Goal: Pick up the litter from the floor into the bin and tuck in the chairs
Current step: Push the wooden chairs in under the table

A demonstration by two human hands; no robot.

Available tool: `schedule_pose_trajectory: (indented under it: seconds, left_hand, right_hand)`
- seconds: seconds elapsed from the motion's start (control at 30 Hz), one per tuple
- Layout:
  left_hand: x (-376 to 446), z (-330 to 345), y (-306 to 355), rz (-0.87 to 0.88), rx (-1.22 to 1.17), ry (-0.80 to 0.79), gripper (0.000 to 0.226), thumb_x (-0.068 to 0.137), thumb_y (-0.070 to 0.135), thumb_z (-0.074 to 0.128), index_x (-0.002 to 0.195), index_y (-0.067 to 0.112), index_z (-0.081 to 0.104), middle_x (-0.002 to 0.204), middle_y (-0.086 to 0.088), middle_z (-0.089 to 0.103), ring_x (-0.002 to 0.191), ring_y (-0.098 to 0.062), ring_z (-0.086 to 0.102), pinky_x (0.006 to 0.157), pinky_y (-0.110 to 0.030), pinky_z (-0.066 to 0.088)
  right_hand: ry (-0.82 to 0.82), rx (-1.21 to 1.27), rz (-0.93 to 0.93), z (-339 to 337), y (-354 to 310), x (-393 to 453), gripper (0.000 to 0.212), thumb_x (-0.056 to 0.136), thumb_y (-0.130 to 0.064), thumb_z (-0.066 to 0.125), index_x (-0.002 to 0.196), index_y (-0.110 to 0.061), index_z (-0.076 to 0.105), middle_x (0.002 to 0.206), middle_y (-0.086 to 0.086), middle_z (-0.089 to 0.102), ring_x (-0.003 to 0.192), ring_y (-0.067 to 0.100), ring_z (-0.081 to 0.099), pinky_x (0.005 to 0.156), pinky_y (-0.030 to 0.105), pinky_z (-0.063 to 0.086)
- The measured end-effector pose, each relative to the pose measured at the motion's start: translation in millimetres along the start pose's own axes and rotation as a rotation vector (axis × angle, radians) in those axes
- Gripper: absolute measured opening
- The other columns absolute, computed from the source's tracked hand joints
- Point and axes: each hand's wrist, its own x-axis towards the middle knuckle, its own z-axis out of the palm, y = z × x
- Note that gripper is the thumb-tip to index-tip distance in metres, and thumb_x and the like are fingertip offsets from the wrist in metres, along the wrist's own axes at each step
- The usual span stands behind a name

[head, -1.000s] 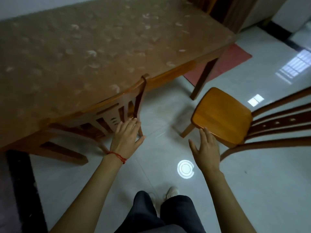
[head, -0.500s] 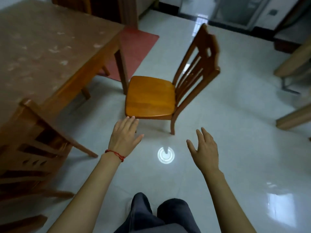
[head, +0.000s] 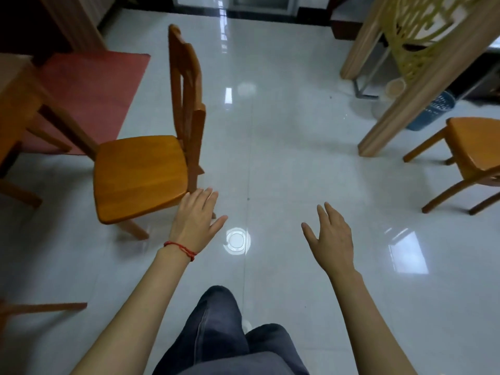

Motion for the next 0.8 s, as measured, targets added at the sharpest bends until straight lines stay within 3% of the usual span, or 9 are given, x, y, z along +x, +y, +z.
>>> schedule_pose_trajectory:
  seconds: [0.33, 0.53, 0.67, 0.8]
  left_hand:
    - [163.7, 43.3, 21.7, 0.078, 0.000, -0.064, 0.057, 0.085, 0.031, 0.064, 0.126, -0.005, 0.049, 0.130, -0.025, 0.051, 0.122, -0.040, 0.044, 0.102, -0.051, 0.031]
    - [269.1, 43.5, 21.0, 0.090, -0.021, -0.096, 0.056, 0.083, 0.032, 0.066, 0.117, -0.010, 0.055, 0.119, -0.030, 0.057, 0.111, -0.045, 0.053, 0.093, -0.056, 0.041]
    - [327.3, 43.9, 24.7, 0.056, -0.040, -0.100, 0.055, 0.075, 0.019, 0.076, 0.116, -0.012, 0.055, 0.118, -0.031, 0.057, 0.110, -0.046, 0.053, 0.093, -0.058, 0.041]
    - [378.1, 52.4, 29.5, 0.015, -0.036, -0.108, 0.056, 0.077, 0.022, 0.074, 0.119, -0.009, 0.054, 0.121, -0.029, 0.056, 0.113, -0.045, 0.051, 0.095, -0.056, 0.039]
  right_hand:
    - [0.006, 0.000, 0.047, -8.2, 49.9, 137.3, 0.057, 0.091, -0.036, 0.051, 0.137, -0.006, 0.036, 0.147, 0.014, 0.032, 0.135, 0.027, 0.028, 0.107, 0.038, 0.022]
    - [0.029, -0.005, 0.033, -31.4, 60.2, 247.4, 0.057, 0.091, -0.036, 0.052, 0.136, -0.005, 0.037, 0.146, 0.015, 0.034, 0.134, 0.028, 0.030, 0.107, 0.039, 0.023]
    - [0.035, 0.013, 0.033, -40.4, 67.4, 310.2, 0.057, 0.091, -0.037, 0.051, 0.137, -0.006, 0.036, 0.146, 0.014, 0.033, 0.134, 0.028, 0.030, 0.108, 0.039, 0.023]
    - [0.016, 0.027, -0.010, -43.1, 77.1, 372.0, 0.057, 0.091, -0.037, 0.052, 0.137, -0.005, 0.037, 0.146, 0.015, 0.034, 0.134, 0.028, 0.030, 0.108, 0.040, 0.023]
